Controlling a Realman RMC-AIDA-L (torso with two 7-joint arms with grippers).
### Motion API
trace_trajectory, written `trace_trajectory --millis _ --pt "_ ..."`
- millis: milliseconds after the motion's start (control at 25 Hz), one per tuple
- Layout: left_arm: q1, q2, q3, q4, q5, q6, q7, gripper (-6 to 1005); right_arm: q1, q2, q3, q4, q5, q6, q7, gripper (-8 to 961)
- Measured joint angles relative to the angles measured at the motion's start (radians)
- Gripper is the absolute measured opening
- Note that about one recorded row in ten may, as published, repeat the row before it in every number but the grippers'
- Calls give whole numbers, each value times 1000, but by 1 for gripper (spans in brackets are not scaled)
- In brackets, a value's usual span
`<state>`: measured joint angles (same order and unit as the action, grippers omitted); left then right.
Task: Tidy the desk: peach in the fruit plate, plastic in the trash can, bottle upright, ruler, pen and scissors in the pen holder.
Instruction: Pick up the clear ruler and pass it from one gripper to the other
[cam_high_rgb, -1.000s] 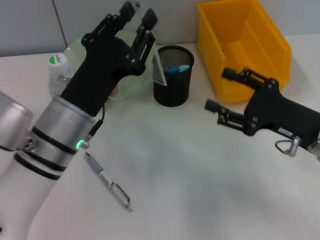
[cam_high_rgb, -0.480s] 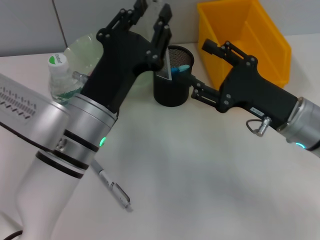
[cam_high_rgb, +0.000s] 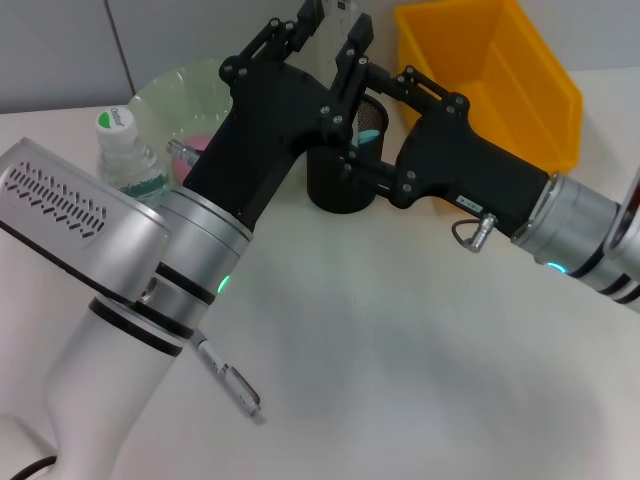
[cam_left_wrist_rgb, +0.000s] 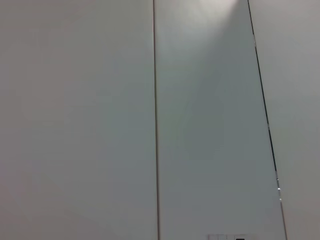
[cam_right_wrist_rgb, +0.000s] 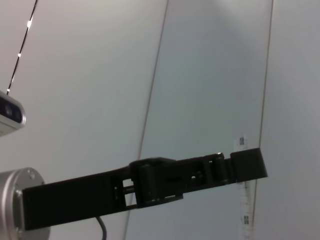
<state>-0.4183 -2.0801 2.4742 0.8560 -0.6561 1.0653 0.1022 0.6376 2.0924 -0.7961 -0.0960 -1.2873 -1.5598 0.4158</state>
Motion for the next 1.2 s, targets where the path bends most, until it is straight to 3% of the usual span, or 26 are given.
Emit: trace_trajectory --millis 520,720,1200 --pt "-3 0 12 4 -2 -1 27 470 25 0 0 37 50 18 -34 702" --pt "-5 0 16 5 -2 -1 31 474 32 0 0 45 49 18 -35 477" --pt "-11 0 18 2 -2 -1 31 483 34 0 0 49 49 8 -35 238"
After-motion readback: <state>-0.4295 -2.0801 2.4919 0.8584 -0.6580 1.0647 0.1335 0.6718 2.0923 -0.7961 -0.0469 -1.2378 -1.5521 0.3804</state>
